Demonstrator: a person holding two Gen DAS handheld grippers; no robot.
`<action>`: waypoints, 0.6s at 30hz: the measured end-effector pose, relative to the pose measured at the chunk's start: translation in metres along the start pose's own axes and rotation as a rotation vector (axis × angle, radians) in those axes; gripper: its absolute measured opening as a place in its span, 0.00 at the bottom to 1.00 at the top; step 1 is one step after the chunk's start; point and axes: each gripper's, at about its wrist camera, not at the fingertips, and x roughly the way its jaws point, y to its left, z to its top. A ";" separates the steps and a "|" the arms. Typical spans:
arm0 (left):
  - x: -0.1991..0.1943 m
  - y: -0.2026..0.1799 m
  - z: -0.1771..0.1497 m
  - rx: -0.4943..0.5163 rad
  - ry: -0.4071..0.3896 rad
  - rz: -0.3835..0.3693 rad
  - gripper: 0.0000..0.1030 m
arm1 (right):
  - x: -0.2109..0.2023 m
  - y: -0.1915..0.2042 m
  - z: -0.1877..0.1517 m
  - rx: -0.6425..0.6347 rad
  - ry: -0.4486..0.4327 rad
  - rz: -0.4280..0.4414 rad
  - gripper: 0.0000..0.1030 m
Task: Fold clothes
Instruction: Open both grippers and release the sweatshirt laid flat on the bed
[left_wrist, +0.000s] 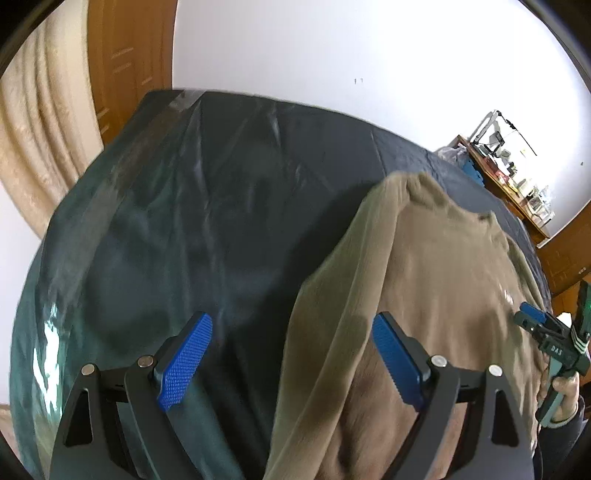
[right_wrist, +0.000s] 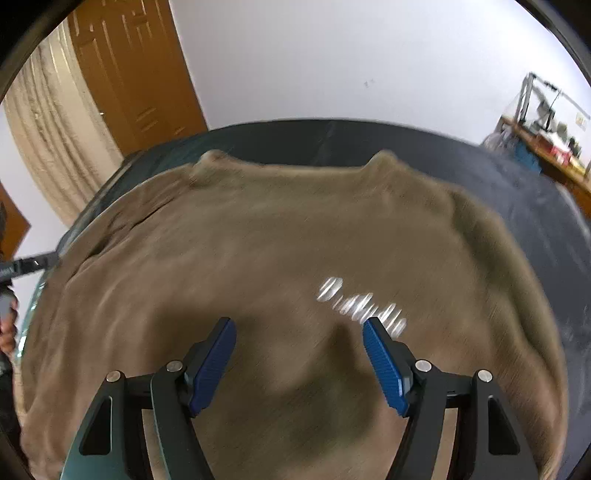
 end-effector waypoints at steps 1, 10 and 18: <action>-0.004 0.006 -0.010 -0.006 0.002 -0.014 0.89 | -0.002 0.007 -0.008 0.005 0.005 0.012 0.71; -0.019 0.018 -0.056 -0.016 0.014 -0.136 0.93 | 0.001 0.039 -0.056 -0.121 -0.072 -0.061 0.71; -0.018 0.007 -0.071 0.060 -0.030 -0.039 0.99 | 0.001 0.034 -0.061 -0.066 -0.084 -0.028 0.71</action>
